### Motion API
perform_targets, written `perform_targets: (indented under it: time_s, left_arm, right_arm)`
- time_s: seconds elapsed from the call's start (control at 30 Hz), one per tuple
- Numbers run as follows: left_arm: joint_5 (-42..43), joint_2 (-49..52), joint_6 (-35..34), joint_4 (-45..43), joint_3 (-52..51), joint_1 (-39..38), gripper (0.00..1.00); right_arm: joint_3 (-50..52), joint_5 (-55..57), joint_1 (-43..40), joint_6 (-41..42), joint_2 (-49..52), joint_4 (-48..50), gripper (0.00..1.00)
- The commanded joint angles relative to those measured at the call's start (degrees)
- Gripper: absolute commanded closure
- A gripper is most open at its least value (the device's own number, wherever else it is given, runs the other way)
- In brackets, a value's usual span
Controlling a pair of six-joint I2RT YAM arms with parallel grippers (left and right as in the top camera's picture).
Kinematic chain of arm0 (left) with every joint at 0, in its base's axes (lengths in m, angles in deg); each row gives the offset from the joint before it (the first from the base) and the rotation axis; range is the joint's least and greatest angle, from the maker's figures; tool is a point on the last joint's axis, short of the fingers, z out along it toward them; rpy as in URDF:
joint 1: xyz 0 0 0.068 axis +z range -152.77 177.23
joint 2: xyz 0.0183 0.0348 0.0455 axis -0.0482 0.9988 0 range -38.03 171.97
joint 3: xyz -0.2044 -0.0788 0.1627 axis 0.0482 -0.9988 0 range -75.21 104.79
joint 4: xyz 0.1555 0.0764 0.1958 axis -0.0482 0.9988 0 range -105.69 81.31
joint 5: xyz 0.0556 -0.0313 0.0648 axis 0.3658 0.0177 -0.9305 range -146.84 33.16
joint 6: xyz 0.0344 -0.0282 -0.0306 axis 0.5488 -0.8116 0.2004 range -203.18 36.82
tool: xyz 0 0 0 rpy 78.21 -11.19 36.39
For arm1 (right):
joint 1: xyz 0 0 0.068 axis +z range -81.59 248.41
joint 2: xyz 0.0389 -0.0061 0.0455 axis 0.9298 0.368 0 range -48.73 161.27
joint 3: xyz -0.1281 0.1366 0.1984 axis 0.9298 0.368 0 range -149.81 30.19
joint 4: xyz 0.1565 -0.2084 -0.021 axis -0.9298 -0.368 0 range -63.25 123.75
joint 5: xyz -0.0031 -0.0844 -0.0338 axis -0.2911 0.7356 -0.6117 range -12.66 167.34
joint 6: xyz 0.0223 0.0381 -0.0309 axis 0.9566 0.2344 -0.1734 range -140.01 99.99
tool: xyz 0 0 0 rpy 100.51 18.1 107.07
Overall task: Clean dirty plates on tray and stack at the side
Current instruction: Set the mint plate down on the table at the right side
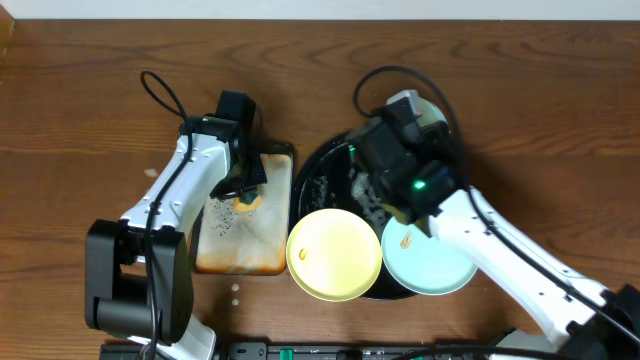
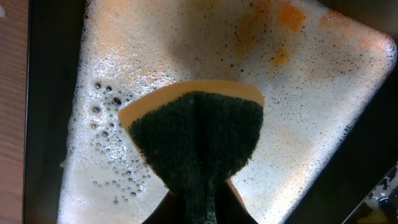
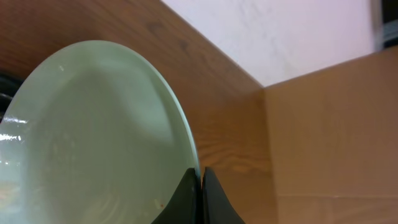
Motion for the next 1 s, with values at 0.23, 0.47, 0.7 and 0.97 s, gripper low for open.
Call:
perform_targets:
  time_s: [0.23, 0.47, 0.7, 0.97]
  left_arm:
    - [-0.68, 0.37, 0.55, 0.20, -0.26, -0.02, 0.88]
    - [-0.68, 0.37, 0.55, 0.22, -0.26, -0.02, 0.87]
    - [-0.68, 0.37, 0.55, 0.39, -0.26, -0.02, 0.87]
    - [-0.68, 0.37, 0.55, 0.42, -0.26, -0.02, 0.87]
  right_arm:
    - [-0.13, -6.27, -1.22, 2.71, -4.42, -1.20, 0.99]
    - [-0.17, -2.64, -1.16, 2.32, -4.31, -1.38, 0.99]
    - [-0.17, -1.46, -2.91, 6.75, -4.24, -2.56, 0.99]
    - [-0.17, -24.85, -18.51, 16.15, -4.85, -5.64, 0.99]
